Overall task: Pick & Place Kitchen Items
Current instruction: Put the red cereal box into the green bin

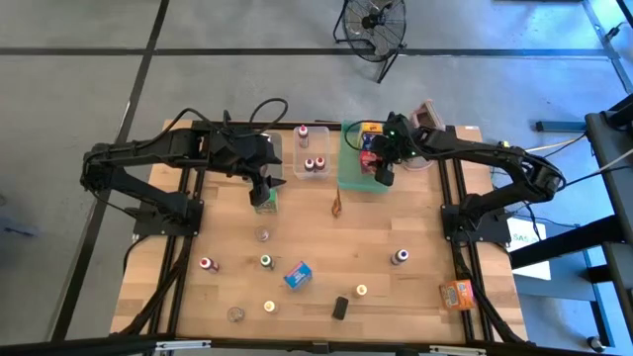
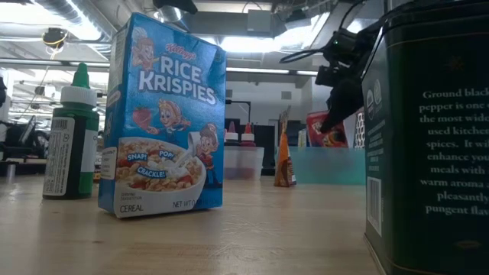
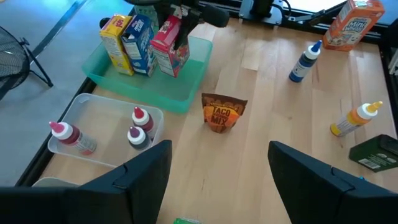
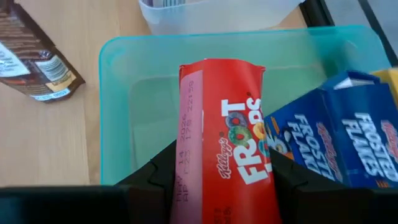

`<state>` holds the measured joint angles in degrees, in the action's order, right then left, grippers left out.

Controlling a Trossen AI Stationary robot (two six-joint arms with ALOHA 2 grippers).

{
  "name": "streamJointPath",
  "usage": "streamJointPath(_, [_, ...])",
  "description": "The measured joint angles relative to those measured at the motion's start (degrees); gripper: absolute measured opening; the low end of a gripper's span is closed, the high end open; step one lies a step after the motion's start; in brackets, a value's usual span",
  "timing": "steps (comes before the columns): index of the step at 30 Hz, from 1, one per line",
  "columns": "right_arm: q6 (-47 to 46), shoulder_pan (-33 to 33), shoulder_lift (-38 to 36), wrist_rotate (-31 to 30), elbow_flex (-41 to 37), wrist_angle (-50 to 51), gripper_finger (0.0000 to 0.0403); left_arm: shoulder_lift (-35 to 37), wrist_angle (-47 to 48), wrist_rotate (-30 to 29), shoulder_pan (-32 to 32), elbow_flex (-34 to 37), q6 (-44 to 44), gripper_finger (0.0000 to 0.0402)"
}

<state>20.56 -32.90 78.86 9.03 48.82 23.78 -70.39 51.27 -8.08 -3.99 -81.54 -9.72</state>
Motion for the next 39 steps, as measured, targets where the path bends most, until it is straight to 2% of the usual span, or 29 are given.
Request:
streamJointPath(12, [0.07,-0.08,4.83,-0.22,0.14,-3.54,0.0148,0.00,0.01,0.00,0.01,0.00,0.00,0.0263])
streamJointPath(22, [-1.63,-0.09,5.29,-0.28,0.22,-3.72,0.0150,0.00,0.02,-0.02,0.01,0.00,2.40,0.0263])
streamJointPath(39, [-5.69,-0.07,5.59,-1.68,0.35,-2.81,0.0201,0.00,0.02,0.13,0.01,0.00,2.58,0.0263])
